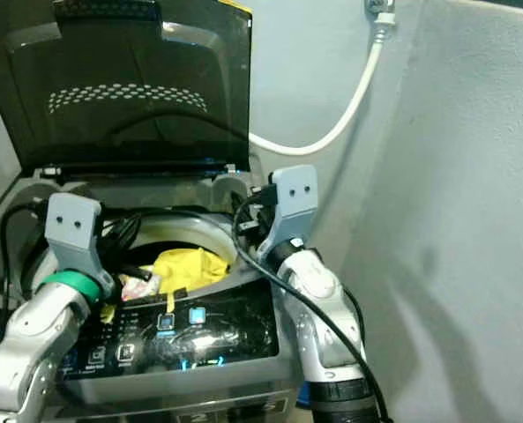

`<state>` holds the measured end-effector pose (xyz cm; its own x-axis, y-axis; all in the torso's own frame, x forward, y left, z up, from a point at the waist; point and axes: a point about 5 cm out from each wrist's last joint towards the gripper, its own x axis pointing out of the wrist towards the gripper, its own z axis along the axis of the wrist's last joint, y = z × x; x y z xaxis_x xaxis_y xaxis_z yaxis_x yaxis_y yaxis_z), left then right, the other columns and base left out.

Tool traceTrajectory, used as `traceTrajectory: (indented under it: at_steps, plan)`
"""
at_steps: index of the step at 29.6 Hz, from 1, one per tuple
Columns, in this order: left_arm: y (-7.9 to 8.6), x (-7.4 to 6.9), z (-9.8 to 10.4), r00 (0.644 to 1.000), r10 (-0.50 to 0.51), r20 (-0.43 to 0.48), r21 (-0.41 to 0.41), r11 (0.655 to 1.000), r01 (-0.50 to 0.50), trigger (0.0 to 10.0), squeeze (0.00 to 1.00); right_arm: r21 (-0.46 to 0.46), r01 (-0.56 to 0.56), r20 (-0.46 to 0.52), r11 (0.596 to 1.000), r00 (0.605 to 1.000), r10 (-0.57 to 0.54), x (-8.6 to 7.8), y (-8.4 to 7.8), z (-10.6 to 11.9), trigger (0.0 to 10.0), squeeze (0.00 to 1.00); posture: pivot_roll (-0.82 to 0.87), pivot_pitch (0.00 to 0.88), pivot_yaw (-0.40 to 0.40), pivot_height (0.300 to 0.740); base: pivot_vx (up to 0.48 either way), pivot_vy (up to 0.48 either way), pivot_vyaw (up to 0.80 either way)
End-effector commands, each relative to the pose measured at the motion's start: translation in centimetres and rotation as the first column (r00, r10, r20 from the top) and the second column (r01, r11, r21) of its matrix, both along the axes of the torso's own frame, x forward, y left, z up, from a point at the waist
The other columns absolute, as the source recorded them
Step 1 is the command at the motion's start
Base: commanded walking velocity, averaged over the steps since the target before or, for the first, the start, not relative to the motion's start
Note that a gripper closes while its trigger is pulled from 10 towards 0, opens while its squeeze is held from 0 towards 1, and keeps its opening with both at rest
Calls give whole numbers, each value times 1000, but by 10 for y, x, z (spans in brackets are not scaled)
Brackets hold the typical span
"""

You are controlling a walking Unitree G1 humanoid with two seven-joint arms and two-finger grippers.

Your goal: Clothes washing

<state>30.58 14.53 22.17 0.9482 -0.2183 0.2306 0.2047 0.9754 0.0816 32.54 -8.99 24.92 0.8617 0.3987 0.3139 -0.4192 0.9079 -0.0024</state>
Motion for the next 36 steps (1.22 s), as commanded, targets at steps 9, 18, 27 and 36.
traceTrajectory:
  at_steps: [9, 18, 27, 36]
  plan:
    - [-1, -4, -3, 1000, -5, 2, 1, 1000, 5, 10000, 0, 30, 11, 43, 999, 999, -12, -10, 3, 4, 10000, 0, -12, 0, 44, 740, 0, 0, 0]
    - [-5, -6, -5, 1000, -16, 4, -18, 1000, 16, 10000, 0, 12, -31, 39, 999, 999, 30, -17, 11, 0, 10000, 0, -17, 0, 51, 740, 0, 0, 0]
    - [-8, -8, -8, 1000, -18, -8, -52, 998, 18, 10000, 0, -3, -23, 29, 1000, 999, 23, -17, 11, -3, 10000, 0, -16, 0, 45, 740, 0, 0, 0]
    - [-11, -9, -8, 1000, -9, -13, -89, 996, 8, 10000, 0, -22, -32, 19, 999, 999, 33, -16, 13, -3, 10000, 0, -9, 0, 33, 740, 0, 0, 0]
